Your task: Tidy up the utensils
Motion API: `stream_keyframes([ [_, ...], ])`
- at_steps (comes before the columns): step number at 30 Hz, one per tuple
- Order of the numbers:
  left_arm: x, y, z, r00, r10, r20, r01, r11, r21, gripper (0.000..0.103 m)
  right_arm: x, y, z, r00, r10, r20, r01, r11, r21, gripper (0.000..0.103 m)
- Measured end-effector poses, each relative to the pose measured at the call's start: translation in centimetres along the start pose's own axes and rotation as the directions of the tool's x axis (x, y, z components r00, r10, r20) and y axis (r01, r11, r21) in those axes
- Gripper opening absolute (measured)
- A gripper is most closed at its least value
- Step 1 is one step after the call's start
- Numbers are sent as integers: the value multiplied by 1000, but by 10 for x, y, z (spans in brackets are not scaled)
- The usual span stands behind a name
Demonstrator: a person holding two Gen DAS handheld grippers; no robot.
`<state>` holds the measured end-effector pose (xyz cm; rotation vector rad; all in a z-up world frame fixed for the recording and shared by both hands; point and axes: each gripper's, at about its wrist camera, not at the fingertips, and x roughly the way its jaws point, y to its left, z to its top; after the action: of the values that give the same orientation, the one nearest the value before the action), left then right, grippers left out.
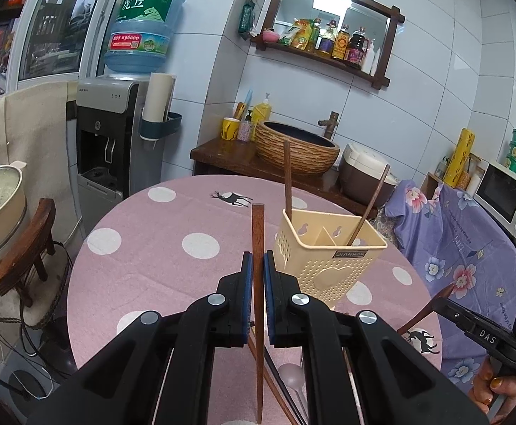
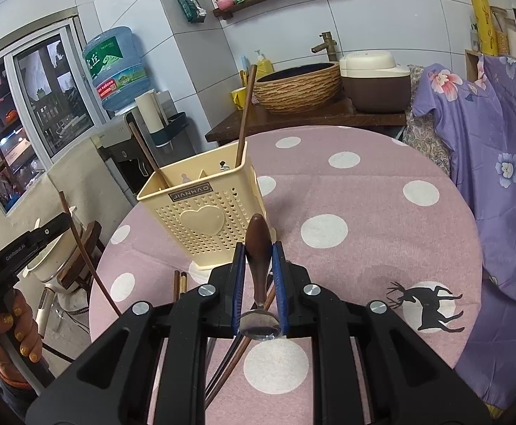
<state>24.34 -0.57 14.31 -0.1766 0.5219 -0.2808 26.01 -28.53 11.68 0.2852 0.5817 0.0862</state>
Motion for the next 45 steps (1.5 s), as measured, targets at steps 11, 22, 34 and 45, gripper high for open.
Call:
stream_keyframes([
  [11, -20, -10, 43, 996, -26, 80, 24, 999, 29, 7, -20, 24, 43, 998, 44, 40, -42, 997, -59, 16],
  [22, -47, -53, 137, 976, -70, 205, 53, 995, 84, 1, -42, 69, 138, 985, 47, 168, -24, 990, -136, 16],
  [34, 22, -26, 122, 997, 25, 77, -24, 1000, -4, 2, 2, 61, 140, 987, -7, 158, 26, 993, -115, 16],
  [45, 151, 53, 33, 930, 191, -316, -218, 974, -54, 41, -13, 65, 142, 981, 34, 191, -13, 994, -107, 16],
])
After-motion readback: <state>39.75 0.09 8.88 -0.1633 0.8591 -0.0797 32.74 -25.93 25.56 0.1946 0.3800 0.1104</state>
